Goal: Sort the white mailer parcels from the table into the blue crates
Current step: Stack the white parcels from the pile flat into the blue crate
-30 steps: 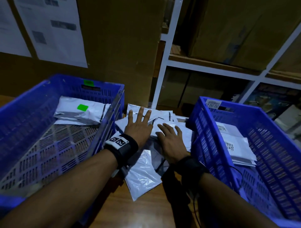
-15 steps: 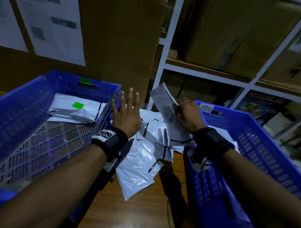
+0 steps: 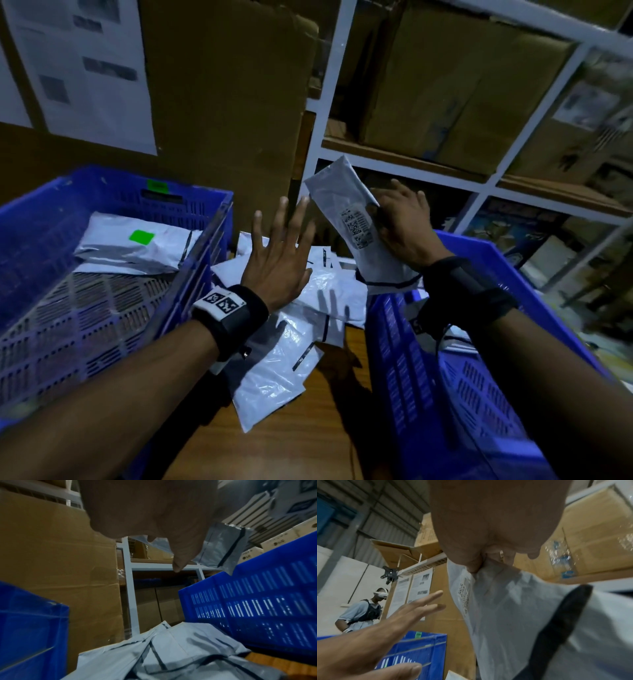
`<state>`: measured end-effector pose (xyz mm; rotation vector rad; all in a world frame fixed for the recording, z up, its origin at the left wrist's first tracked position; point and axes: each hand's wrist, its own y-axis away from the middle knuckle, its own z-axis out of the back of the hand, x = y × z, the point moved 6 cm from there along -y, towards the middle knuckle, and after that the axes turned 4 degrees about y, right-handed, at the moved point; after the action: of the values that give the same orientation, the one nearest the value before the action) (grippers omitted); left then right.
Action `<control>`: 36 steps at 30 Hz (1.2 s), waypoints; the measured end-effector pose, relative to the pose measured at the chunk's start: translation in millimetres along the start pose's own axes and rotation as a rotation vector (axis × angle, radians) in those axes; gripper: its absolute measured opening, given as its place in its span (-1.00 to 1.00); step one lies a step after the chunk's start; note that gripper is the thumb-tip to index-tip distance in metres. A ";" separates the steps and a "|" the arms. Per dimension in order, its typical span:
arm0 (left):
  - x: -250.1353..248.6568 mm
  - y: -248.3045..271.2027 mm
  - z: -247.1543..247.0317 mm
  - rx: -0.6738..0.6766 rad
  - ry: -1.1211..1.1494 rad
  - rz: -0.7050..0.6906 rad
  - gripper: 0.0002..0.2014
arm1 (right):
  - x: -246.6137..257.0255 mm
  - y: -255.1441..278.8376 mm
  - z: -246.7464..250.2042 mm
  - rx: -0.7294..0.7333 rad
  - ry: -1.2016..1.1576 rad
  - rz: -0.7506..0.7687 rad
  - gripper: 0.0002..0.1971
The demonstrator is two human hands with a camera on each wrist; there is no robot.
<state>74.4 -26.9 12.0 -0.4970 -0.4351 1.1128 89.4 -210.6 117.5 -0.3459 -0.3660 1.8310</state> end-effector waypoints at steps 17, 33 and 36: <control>-207.1 -122.5 95.5 0.024 -0.075 -0.213 -0.13 | -168.0 76.4 43.2 0.162 0.178 0.021 -0.61; -315.5 -144.3 40.3 0.396 -0.074 0.018 -0.81 | -264.9 158.0 -32.7 0.431 -0.092 -0.049 -0.44; -308.7 -139.3 27.7 0.450 -0.074 0.070 -0.71 | -268.1 153.6 -33.8 0.430 -0.081 -0.096 -0.56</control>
<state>43.5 -356.3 89.4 -0.0756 -0.2206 1.2557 44.9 -507.3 36.0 0.0421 -0.0366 1.7772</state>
